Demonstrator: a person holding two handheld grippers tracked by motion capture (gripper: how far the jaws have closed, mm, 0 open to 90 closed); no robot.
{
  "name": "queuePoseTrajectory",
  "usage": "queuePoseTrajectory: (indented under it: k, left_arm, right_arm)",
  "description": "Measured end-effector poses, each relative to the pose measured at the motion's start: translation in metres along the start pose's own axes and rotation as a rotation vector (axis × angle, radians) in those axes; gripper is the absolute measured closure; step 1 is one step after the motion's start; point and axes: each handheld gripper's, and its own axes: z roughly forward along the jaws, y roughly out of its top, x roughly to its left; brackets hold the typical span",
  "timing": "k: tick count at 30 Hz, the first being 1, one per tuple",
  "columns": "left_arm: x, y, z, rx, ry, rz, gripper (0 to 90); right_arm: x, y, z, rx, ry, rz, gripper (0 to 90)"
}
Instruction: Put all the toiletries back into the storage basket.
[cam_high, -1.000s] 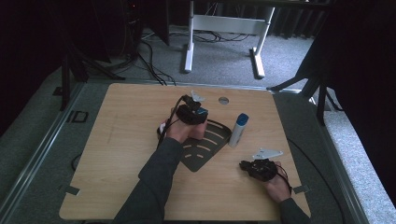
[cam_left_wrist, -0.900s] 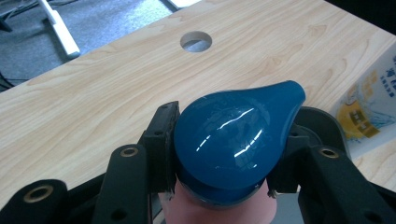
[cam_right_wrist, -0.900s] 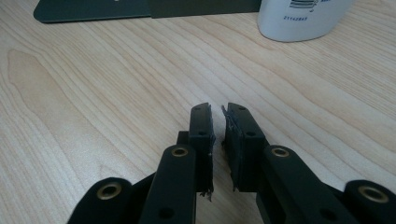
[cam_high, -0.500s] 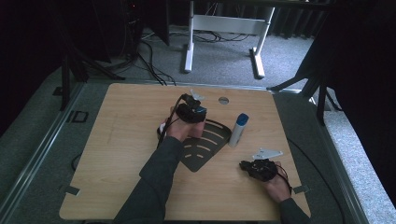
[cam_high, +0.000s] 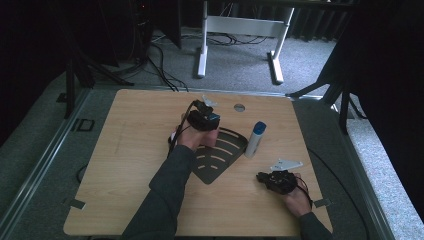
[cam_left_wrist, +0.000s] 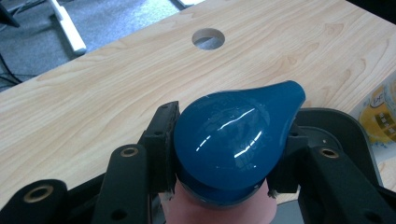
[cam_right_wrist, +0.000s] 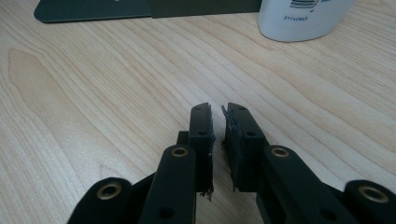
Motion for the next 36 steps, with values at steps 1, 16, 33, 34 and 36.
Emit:
queuePoseTrajectory:
  k: [1,16,33,34,36]
  left_arm:
    - [0.0004,0.0,0.0001,-0.001,-0.002,-0.001,53.1]
    - [0.0053,-0.001,0.0002,-0.002,-0.035,0.003,53.0]
    - [0.0086,-0.0041,-0.0022,0.024,-0.064,-0.024,42.6]
    - [0.0084,-0.0044,-0.0026,0.025,-0.062,-0.029,41.2]
    - [0.008,-0.0048,-0.0041,0.023,-0.066,-0.029,39.8]
  right_arm:
    - [0.0,0.0,0.0,0.0,0.0,0.0,81.0]
    - [0.0002,-0.0001,-0.0001,0.0,0.002,0.002,80.9]
    - [0.0001,-0.0002,-0.0001,-0.001,0.005,0.002,80.6]
    - [0.0002,-0.0002,0.0,-0.001,0.005,0.002,80.6]
    - [0.0003,-0.0001,0.0,0.0,0.004,0.001,80.4]
